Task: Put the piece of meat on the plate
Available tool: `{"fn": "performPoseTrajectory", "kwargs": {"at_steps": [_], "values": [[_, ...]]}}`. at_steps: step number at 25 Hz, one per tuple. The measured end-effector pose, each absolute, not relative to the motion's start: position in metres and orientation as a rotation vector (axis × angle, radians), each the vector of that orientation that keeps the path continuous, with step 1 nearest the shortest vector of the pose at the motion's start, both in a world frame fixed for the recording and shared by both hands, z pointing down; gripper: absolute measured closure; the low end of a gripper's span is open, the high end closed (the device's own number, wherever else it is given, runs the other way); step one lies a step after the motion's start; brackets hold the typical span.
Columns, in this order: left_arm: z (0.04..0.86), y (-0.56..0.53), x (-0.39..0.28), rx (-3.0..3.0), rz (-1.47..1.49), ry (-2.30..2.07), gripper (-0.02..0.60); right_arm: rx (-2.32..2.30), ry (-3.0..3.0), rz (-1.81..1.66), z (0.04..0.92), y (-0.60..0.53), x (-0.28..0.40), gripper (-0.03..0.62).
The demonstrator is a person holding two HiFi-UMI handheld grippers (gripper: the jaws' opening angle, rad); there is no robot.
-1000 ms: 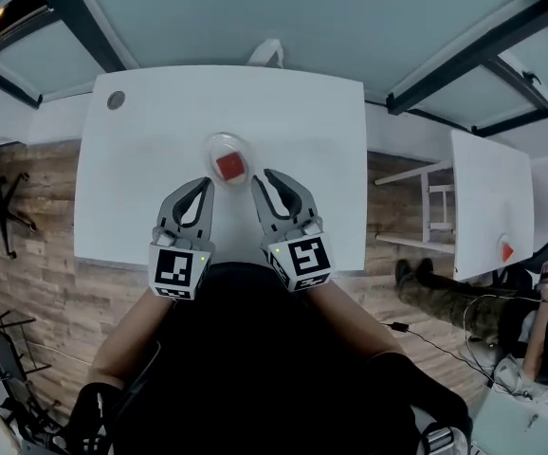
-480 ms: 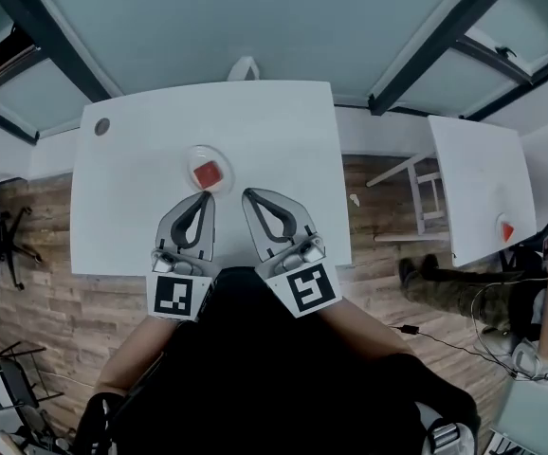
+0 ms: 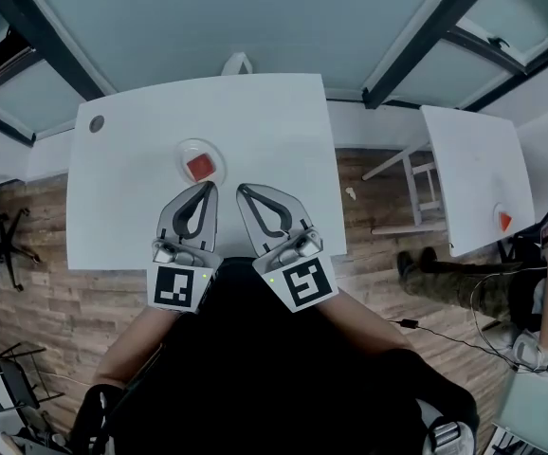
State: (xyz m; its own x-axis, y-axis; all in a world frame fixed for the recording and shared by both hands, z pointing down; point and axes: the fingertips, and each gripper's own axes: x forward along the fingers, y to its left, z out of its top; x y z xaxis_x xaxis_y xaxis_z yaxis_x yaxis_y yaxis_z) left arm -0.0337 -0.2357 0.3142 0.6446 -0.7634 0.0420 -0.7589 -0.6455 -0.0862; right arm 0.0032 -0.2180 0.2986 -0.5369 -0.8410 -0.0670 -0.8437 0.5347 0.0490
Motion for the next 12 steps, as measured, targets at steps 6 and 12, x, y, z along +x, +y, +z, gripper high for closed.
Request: {"fn": "performPoseTrajectory", "kwargs": {"at_steps": [6, 12], "values": [[0.321, -0.232, -0.033, -2.811, -0.144, 1.287, 0.589, -1.485, 2.749, 0.107, 0.306, -0.217, -0.001, 0.591], [0.325, -0.229, -0.038, -2.824, -0.149, 1.299, 0.589, -1.477, 2.761, 0.091, 0.311, -0.216, -0.007, 0.591]]}}
